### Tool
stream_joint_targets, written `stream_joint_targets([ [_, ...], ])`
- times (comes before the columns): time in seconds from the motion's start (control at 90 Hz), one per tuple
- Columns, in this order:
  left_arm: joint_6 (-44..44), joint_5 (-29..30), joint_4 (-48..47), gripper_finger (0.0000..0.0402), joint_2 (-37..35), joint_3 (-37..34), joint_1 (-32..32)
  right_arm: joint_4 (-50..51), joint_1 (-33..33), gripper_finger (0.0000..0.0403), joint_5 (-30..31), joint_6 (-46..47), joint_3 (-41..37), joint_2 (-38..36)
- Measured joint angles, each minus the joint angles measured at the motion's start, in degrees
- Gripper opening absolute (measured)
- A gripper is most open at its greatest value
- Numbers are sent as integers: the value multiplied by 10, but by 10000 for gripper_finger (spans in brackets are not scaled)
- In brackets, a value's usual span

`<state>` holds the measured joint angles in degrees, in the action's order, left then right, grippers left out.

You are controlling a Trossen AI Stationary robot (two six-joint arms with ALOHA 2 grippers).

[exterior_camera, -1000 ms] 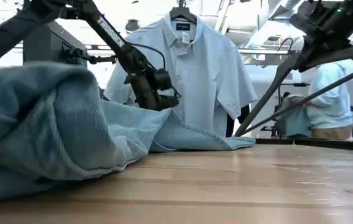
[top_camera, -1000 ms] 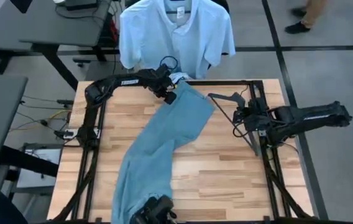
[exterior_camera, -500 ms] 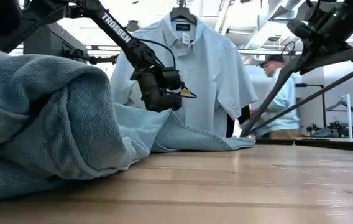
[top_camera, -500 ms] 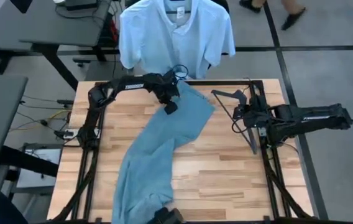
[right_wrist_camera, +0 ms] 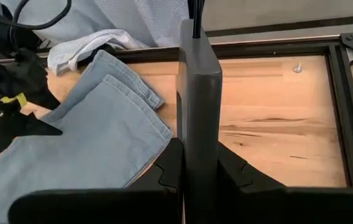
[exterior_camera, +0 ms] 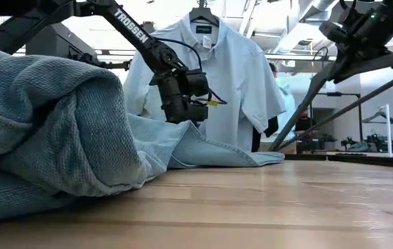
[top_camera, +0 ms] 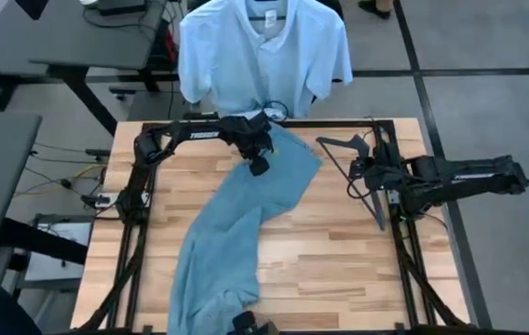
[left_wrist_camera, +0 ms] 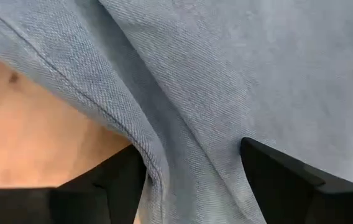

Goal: Hang clothes
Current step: Insert the blue jeans on the grey hanger

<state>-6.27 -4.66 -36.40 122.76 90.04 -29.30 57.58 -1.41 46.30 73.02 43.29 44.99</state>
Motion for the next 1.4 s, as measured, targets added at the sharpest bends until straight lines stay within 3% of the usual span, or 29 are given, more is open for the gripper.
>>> stream_joint_targets([
  [0.533, 4, 35, -3, 48, -3, 1, -5, -2, -1, 28, -1, -3, 0, 0],
  [1.011, -42, 33, -112, 43, -68, 79, 11, -3, 0, 28, -10, -64, 17, 0],
  [1.4, -109, -11, -148, 43, -150, 82, 35, -7, 32, 28, 5, -169, 28, 2],
])
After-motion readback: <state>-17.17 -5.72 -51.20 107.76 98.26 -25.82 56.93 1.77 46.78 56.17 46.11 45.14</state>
